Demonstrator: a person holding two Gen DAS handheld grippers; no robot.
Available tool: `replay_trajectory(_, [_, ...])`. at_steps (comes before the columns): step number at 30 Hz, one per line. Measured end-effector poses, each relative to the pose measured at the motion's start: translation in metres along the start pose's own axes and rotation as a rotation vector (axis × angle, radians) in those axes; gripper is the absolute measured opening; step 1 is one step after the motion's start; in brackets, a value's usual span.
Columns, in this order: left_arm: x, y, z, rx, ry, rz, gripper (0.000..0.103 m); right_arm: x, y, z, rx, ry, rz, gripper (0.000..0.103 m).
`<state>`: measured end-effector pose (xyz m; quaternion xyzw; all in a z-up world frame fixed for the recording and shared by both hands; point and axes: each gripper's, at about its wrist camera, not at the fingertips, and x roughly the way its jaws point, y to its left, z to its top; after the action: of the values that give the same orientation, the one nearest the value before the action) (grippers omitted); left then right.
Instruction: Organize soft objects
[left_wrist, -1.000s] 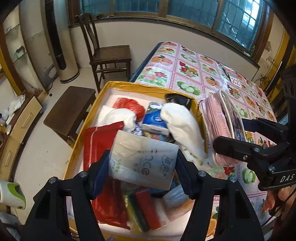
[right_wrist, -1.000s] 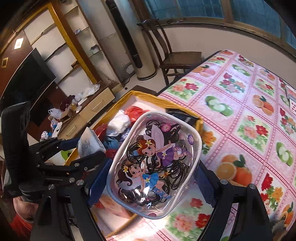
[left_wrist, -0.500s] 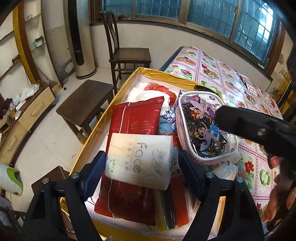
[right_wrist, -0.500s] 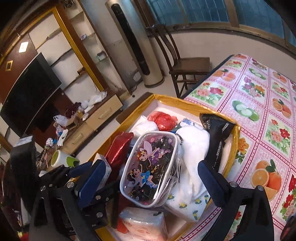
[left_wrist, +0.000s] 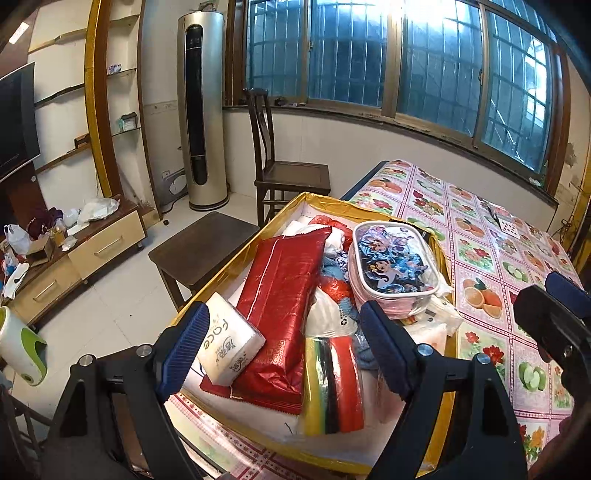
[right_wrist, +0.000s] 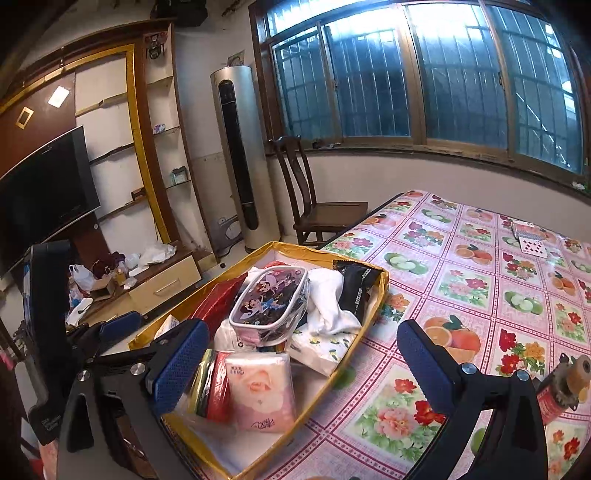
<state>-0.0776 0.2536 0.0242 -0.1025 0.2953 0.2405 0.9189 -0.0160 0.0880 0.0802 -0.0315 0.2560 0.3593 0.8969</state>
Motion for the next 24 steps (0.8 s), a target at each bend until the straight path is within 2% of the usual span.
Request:
replay_trajectory(7, [-0.005, -0.010, -0.004, 0.044, 0.019, -0.013, 0.084, -0.027, -0.015, -0.013, 0.027, -0.024, -0.020, 0.103])
replay_trajectory(13, [-0.016, -0.025, -0.007, 0.097, -0.015, 0.006, 0.084, -0.040, -0.034, -0.028, 0.066, -0.021, -0.038, 0.103])
replay_trajectory(17, [-0.021, -0.042, -0.013, 0.165, -0.022, 0.031, 0.085, -0.049, -0.049, -0.036, 0.104, -0.027, -0.039, 0.103])
replay_trajectory(22, [-0.021, -0.063, -0.019, 0.236, 0.025, -0.007, 0.085, -0.060, -0.059, -0.043, 0.110, -0.037, -0.050, 0.103])
replay_trajectory(24, [-0.021, -0.067, -0.021, 0.249, 0.041, -0.048, 0.085, -0.062, -0.064, -0.044, 0.118, -0.035, -0.049, 0.103])
